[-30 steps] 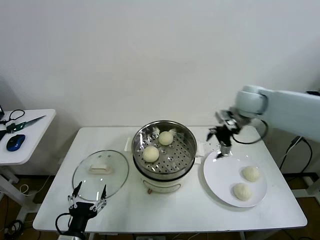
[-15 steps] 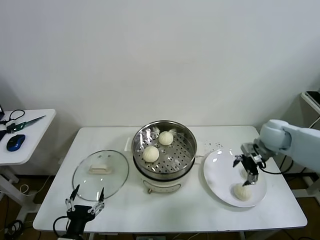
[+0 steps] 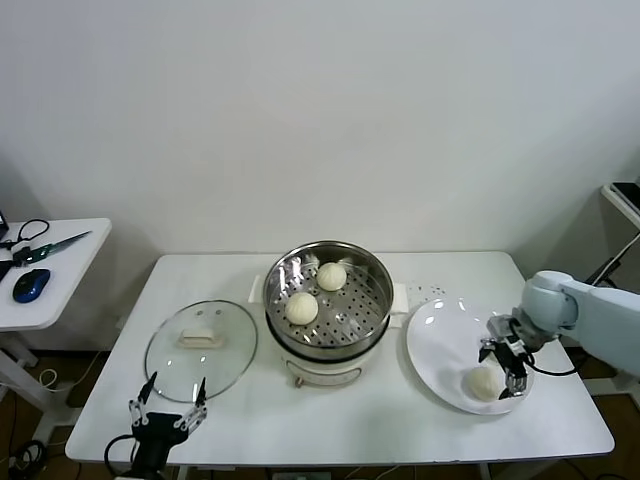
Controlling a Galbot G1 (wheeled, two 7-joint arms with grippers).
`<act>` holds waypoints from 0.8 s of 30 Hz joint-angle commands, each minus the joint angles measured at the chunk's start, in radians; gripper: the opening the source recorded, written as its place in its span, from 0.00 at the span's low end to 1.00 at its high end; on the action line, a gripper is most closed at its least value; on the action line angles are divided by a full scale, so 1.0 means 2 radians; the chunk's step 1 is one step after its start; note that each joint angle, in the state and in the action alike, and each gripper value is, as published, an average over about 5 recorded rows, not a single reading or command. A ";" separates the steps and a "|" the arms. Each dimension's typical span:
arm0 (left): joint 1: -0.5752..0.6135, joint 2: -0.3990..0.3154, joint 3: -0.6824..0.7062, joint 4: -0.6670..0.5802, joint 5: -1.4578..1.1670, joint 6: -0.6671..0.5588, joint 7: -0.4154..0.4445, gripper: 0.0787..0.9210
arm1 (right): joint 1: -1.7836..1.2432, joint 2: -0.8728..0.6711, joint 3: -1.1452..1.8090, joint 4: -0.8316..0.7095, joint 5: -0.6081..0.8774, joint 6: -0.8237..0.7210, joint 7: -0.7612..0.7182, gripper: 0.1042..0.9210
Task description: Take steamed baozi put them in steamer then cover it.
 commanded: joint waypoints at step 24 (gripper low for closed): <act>-0.002 0.001 0.001 0.004 0.001 0.000 0.000 0.88 | 0.024 0.028 -0.015 -0.023 -0.004 0.030 -0.006 0.72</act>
